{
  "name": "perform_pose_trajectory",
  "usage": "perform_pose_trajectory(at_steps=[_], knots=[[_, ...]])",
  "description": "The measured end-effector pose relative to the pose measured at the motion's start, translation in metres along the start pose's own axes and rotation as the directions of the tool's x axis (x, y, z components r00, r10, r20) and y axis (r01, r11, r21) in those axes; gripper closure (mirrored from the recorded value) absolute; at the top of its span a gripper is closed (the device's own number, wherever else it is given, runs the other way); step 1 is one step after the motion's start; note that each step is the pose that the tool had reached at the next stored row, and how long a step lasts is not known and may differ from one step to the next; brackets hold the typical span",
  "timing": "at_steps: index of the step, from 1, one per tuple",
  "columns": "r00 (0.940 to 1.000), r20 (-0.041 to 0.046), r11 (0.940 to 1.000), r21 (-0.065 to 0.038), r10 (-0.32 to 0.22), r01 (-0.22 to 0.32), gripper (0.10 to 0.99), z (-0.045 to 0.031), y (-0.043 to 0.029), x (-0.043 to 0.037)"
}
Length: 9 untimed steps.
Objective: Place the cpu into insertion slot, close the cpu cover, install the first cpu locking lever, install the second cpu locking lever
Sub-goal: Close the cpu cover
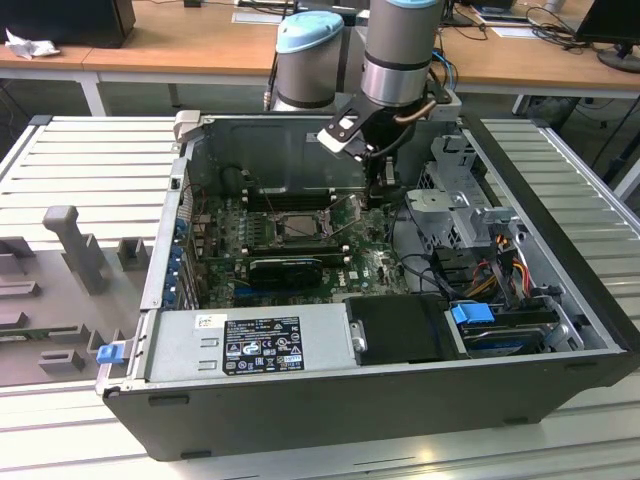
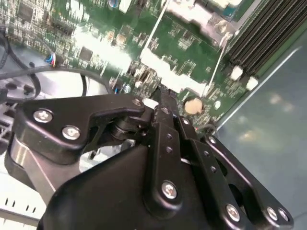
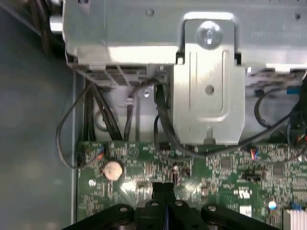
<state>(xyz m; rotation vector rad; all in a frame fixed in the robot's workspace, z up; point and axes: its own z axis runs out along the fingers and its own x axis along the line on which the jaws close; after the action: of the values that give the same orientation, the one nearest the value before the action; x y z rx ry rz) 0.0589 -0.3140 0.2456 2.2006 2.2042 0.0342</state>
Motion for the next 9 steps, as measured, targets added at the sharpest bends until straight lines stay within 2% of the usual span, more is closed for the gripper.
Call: perform_pose_trajectory(at_steps=[1, 5, 9], knots=[[1.0000, -0.0005, 1.0000, 0.000, 0.000, 0.000, 0.980, -0.0002, -0.0082, 0.0000], [1.0000, -0.0008, 1.0000, 0.000, 0.000, 0.000, 0.980, -0.0008, -0.0255, 0.0000], [1.0000, -0.0008, 1.0000, 0.000, 0.000, 0.000, 0.980, -0.0016, -0.0484, 0.0000]])
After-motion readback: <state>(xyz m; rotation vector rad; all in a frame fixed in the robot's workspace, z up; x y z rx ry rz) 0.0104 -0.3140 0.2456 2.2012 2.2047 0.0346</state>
